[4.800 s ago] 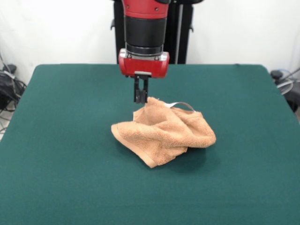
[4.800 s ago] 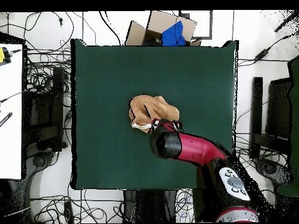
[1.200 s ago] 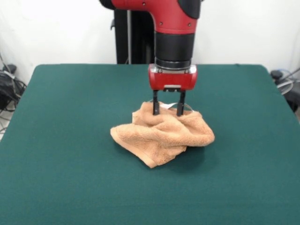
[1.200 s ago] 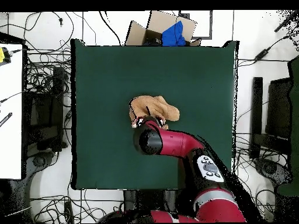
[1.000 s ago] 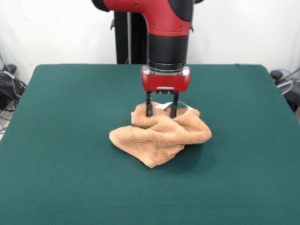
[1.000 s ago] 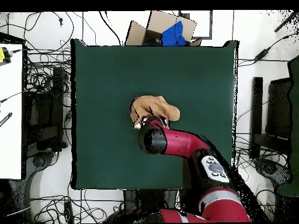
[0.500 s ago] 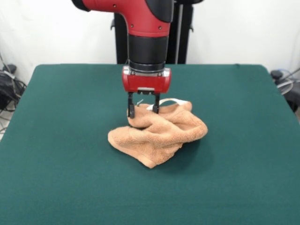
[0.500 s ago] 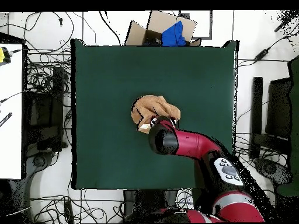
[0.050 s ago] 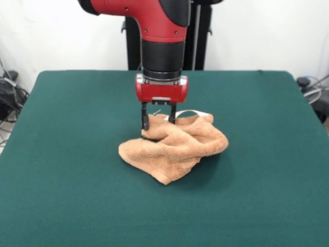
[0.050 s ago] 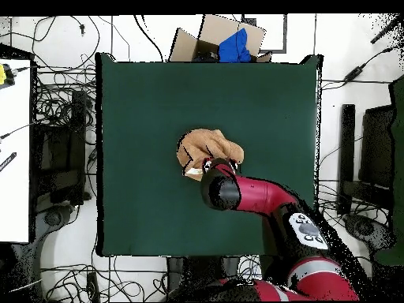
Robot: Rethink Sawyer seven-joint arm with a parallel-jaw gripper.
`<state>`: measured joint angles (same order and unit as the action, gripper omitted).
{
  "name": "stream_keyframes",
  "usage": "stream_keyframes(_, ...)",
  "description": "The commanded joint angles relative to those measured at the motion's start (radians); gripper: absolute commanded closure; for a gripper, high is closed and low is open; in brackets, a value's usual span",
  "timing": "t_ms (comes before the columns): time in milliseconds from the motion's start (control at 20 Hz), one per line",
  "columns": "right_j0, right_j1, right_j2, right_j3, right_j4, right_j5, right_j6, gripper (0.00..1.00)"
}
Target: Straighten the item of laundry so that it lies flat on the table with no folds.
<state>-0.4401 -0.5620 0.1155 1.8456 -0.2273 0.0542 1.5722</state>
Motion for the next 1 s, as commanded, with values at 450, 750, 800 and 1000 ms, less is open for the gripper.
stream_keyframes(450,0.040,0.015,0.057,0.019,-0.029,-0.052,0.142,0.00)
stream_keyframes(750,0.051,0.015,0.040,0.014,-0.032,-0.056,0.141,1.00)
stream_keyframes(800,0.051,0.015,0.039,0.013,-0.034,-0.057,0.140,1.00)
stream_keyframes(1000,0.049,0.013,0.039,0.026,-0.034,-0.054,0.142,1.00)
